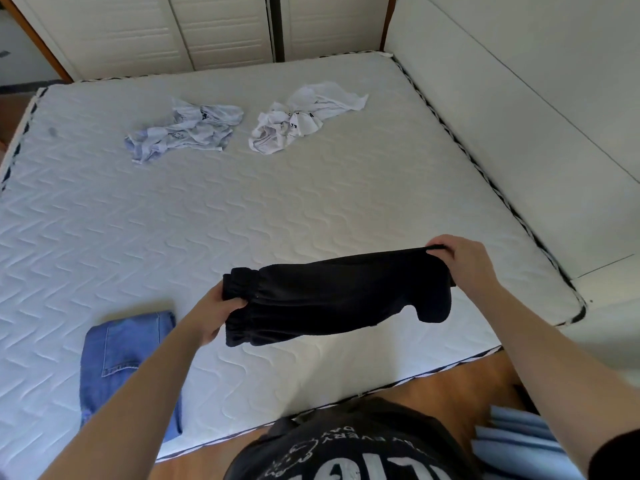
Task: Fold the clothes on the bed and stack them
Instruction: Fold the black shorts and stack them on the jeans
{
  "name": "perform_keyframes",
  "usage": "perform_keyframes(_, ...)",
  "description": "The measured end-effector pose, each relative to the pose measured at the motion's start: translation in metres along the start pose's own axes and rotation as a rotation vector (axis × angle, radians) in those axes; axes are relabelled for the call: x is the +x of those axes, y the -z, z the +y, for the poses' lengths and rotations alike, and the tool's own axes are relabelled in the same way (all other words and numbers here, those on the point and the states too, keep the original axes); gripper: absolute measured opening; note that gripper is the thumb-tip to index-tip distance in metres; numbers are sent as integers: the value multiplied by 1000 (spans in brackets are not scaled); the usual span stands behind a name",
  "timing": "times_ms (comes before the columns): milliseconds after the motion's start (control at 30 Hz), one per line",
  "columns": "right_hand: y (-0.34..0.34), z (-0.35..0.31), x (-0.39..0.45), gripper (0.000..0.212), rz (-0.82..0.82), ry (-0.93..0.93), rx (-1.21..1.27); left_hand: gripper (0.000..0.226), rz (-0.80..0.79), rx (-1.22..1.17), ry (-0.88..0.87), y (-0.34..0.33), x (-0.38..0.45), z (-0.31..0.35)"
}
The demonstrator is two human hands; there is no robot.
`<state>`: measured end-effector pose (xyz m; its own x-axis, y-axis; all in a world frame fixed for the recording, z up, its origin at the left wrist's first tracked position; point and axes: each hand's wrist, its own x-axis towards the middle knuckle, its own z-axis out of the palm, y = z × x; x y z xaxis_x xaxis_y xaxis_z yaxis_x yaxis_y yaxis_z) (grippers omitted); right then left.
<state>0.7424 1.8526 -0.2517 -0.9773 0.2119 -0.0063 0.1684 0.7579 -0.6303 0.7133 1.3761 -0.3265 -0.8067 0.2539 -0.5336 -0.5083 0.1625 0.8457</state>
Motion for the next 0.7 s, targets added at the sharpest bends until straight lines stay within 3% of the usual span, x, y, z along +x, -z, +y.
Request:
perform_keyframes(200, -3, 25, 20, 9, -30, -54, 151, 45, 19, 75, -31, -13, 1, -15)
perform_keyframes(500, 16, 72, 83, 9, -317, 42, 205, 54, 82, -38, 111, -84, -16, -33)
perform_keyframes(700, 33, 104, 114, 10, -445, 88, 170, 89, 194, -242, 120, -149, -33, -48)
